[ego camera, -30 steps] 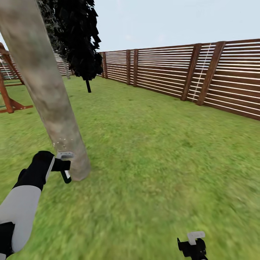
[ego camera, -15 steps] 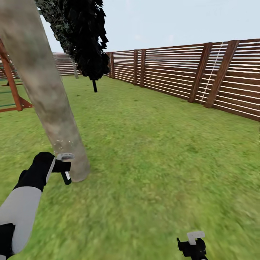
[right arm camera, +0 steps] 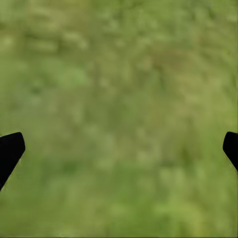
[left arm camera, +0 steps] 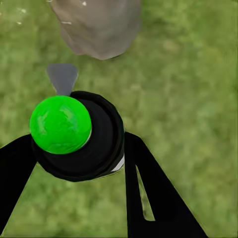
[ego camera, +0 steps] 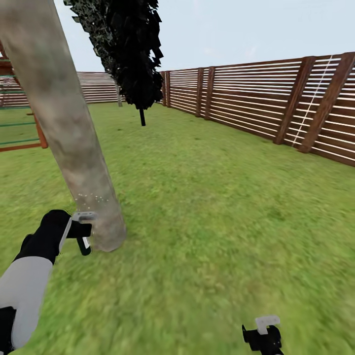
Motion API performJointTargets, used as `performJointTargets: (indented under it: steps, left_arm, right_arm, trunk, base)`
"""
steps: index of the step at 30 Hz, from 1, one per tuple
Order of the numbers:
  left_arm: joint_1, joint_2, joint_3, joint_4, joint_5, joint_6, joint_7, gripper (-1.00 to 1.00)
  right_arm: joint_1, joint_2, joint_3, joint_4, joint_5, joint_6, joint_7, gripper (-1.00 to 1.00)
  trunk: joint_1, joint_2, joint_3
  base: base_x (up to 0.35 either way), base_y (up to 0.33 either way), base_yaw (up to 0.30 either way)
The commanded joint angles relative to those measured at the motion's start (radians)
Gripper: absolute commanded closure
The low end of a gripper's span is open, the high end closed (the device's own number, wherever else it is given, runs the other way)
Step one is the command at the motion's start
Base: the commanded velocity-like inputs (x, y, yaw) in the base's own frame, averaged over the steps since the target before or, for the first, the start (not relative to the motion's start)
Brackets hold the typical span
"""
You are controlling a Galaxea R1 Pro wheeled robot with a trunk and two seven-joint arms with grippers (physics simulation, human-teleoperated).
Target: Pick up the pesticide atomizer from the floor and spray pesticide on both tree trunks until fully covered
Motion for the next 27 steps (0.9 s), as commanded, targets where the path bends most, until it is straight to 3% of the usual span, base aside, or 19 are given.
performJointTargets:
  steps: [1, 4, 9, 10, 13, 14, 17, 19, 24, 27]
  left_arm:
    - [0.001, 0.007, 0.0, 0.001, 0.003, -0.001, 0.001, 1.0]
    - [0.002, 0.01, -0.006, 0.011, 0.006, -0.006, 0.001, 1.0]
    - [0.001, -0.057, -0.007, 0.027, 0.007, -0.008, 0.001, 1.0]
    - [0.002, -0.059, -0.006, 0.028, 0.007, -0.008, 0.001, 1.0]
    - [0.058, -0.029, 0.009, 0.028, 0.006, -0.012, 0.001, 1.0]
    - [0.076, -0.007, 0.02, 0.027, 0.006, -0.013, 0.001, 1.0]
    - [0.098, 0.024, 0.065, 0.027, 0.005, -0.016, 0.001, 1.0]
    - [0.106, 0.024, 0.08, 0.027, 0.005, -0.02, 0.001, 1.0]
    - [0.107, -0.006, 0.083, 0.027, 0.005, -0.021, 0.018, 1.0]
    - [0.109, 0.0, 0.083, 0.027, 0.004, -0.021, 0.033, 1.0]
  right_arm:
    - [0.0, 0.0, 0.0, 0.0, 0.0, 0.0, 0.0, -1.0]
    - [0.0, 0.0, 0.0, 0.0, 0.001, 0.0, 0.0, -1.0]
    - [0.0, 0.0, 0.0, 0.0, 0.001, 0.0, 0.0, -1.0]
    - [0.0, 0.0, 0.0, 0.0, 0.001, 0.0, 0.0, -1.0]
    - [0.0, 0.0, 0.0, 0.0, 0.002, 0.0, 0.0, -1.0]
    - [0.0, 0.0, 0.0, 0.0, 0.002, 0.0, 0.0, -1.0]
    - [0.0, 0.0, 0.0, 0.0, 0.002, 0.0, 0.0, -1.0]
    - [0.0, 0.0, 0.0, 0.0, 0.002, 0.0, 0.0, -1.0]
    - [0.0, 0.001, 0.0, 0.0, 0.002, 0.0, 0.0, -1.0]
    - [0.0, 0.002, 0.0, 0.0, 0.002, 0.0, 0.0, -1.0]
  trunk:
    - [0.0, 0.0, 0.0]
    - [0.0, 0.0, 0.0]
    - [0.0, 0.0, 0.0]
    - [0.0, 0.0, 0.0]
    - [0.0, 0.0, 0.0]
    - [0.0, 0.0, 0.0]
    - [0.0, 0.0, 0.0]
    - [0.0, 0.0, 0.0]
    - [0.0, 0.0, 0.0]
    - [0.0, 0.0, 0.0]
  base:
    - [0.303, -0.105, 0.26]
    - [0.303, -0.109, 0.094]
    - [0.298, -0.133, 0.005]
    - [0.285, -0.155, 0.0]
    - [0.106, -0.218, 0.0]
    - [-0.153, -0.219, 0.0]
    - [-0.218, -0.208, 0.0]
    - [-0.027, -0.247, 0.0]
    - [0.191, -0.155, 0.176]
    - [0.035, -0.016, 0.27]
